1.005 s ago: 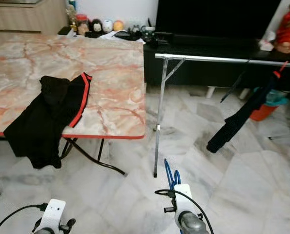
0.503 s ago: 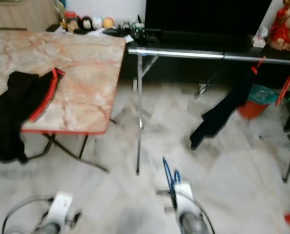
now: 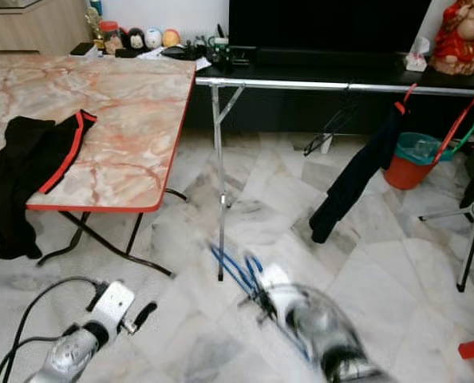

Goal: Hang hanger

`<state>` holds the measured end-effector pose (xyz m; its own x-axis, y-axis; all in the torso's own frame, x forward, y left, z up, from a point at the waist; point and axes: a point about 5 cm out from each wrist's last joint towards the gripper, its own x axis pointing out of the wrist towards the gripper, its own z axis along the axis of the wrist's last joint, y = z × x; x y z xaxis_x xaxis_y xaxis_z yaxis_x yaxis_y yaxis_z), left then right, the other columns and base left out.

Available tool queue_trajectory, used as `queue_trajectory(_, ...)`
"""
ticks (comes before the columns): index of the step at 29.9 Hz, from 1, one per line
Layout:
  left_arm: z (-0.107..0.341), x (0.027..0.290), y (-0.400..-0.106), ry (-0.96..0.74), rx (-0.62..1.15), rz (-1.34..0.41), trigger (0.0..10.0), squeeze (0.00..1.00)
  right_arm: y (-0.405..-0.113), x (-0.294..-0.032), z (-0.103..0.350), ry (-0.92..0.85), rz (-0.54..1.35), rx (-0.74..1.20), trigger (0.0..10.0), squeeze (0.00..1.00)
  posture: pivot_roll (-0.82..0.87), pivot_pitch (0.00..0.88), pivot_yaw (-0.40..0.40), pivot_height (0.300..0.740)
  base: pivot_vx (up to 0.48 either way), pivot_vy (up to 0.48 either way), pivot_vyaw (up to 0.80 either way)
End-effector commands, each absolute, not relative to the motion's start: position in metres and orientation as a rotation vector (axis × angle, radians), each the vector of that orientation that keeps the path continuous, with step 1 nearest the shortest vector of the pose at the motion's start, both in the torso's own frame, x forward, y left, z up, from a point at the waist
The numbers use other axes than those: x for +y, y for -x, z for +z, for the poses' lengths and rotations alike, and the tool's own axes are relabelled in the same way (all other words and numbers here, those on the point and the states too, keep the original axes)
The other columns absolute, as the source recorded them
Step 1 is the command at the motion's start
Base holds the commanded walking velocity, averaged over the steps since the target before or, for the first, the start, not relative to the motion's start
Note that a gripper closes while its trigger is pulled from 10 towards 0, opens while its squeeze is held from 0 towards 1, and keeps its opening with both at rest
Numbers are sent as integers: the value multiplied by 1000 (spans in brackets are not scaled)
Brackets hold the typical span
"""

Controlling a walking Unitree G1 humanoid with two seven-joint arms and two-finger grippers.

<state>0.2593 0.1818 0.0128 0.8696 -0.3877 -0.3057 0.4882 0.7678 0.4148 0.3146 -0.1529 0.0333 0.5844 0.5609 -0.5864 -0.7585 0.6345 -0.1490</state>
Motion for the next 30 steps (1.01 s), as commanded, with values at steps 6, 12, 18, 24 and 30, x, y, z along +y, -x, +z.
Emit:
queue_trajectory(6,63,159,-271,-579,14,-728,10000,0,-305,-177,56,459,1113,575,10000,0,41,0,-49,740,0,0,0)
queue_trajectory(12,106,134,-259,-522,-41,-985,10000,0,-280,-188,83,455,1393,565,10000,0,42,0,-56,740,0,0,0)
queue_trajectory(18,120,122,-248,-379,38,-1129,10000,0,-281,-183,101,467,1405,484,10000,0,36,0,-52,740,0,0,0)
queue_trajectory(24,135,111,-238,-254,93,-1243,10000,0,-273,-169,110,456,1457,463,10000,0,37,0,-52,740,0,0,0)
queue_trajectory(30,133,110,-231,-263,171,-1285,10000,0,-270,-162,110,448,1471,463,10000,0,39,0,-53,740,0,0,0)
